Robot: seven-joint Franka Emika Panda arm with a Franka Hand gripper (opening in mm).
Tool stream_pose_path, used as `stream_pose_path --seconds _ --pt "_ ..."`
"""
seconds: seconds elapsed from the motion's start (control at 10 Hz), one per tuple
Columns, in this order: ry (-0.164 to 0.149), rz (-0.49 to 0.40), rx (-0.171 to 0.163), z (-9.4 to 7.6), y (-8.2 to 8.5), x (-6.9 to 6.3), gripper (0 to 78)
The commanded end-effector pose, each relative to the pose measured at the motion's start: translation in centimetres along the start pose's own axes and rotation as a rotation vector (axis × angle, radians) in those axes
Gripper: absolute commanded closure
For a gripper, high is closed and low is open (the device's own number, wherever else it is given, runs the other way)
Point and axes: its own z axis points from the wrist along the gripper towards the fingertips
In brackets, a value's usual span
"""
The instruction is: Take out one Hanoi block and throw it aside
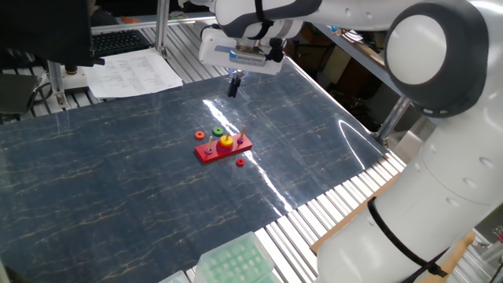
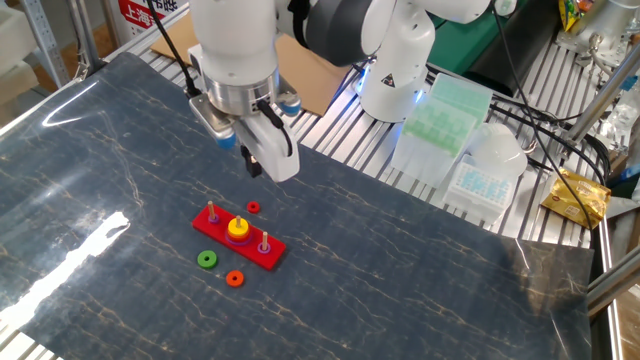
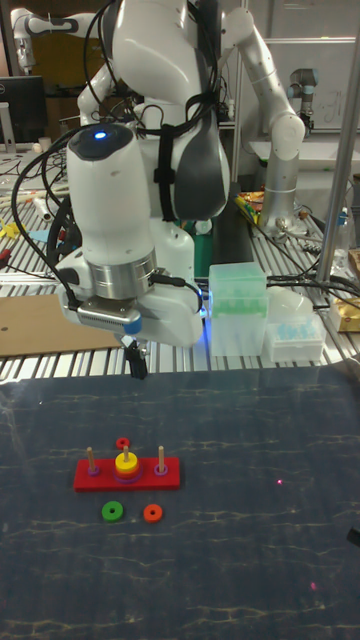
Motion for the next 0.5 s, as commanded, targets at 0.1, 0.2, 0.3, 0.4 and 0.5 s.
stream_pose_path --seconds 0.1,0.2,0.3,0.4,0.5 --pt "-0.005 -0.007 0.037 -0.1 0.0 -0.1 77.6" --pt "-0.008 -0.008 0.044 -0.1 0.0 -0.1 77.6" --pt "0.004 -0.006 0.049 0.1 -0.1 -0.4 77.6" --pt "0.006 -0.014 0.048 0.3 -0.3 -0.8 77.6" --pt "0.006 -0.016 0.049 0.6 -0.5 -1.2 77.6"
